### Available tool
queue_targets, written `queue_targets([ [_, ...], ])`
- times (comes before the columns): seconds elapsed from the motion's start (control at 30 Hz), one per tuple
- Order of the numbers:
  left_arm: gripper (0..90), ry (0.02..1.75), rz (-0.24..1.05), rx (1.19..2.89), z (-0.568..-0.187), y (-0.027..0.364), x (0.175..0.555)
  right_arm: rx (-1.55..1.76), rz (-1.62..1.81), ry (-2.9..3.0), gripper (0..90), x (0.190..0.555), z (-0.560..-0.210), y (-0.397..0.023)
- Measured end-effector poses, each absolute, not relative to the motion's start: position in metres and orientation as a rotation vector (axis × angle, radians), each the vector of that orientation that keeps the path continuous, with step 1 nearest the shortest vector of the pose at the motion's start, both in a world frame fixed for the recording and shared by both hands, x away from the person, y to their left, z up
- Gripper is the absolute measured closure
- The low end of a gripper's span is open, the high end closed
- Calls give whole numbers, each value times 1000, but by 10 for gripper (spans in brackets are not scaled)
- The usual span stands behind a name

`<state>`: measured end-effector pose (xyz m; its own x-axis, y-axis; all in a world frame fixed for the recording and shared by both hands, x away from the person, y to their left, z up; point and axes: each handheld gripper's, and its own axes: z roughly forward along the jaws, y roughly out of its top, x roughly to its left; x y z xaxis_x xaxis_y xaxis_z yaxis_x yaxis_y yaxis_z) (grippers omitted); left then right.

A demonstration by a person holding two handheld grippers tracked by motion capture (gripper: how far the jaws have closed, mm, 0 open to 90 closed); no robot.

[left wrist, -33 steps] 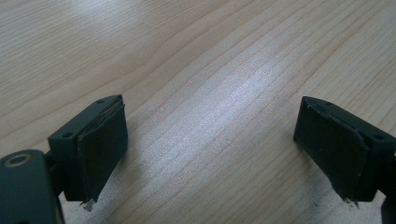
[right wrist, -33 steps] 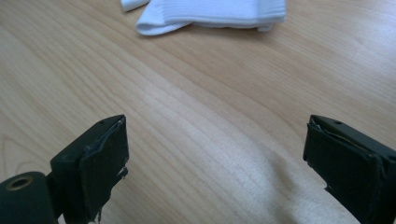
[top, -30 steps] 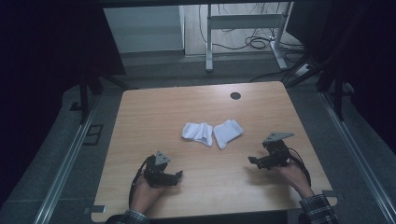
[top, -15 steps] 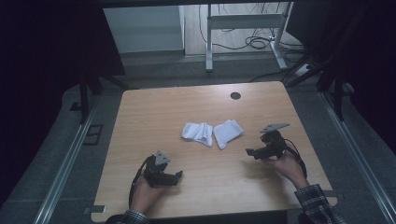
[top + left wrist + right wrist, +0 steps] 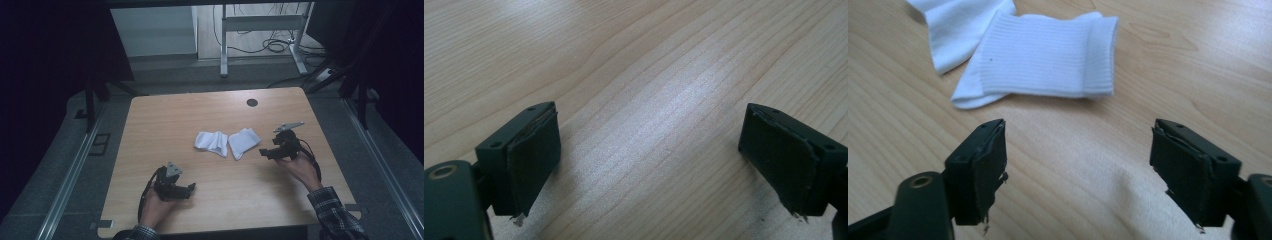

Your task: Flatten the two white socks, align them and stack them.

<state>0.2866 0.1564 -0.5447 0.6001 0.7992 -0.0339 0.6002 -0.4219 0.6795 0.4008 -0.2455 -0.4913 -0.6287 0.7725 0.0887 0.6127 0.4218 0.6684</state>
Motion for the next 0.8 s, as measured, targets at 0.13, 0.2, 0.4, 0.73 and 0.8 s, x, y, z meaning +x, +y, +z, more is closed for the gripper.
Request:
queue_targets([
  [0.13,100,1101,389,2167,-545,156,287,1212,984,2448,274,409,-489,-240],
  [0.2,100,1101,389,2169,-544,156,287,1200,977,2453,321,416,-487,-237],
  [0.4,100,1100,389,2168,-545,156,287,1216,996,2445,448,428,-483,-231],
  [0.73,99,1099,389,2167,-545,156,287,1250,952,2432,590,450,-487,-219],
  [0.8,99,1099,389,2167,-545,156,287,1258,943,2432,608,455,-488,-217],
])
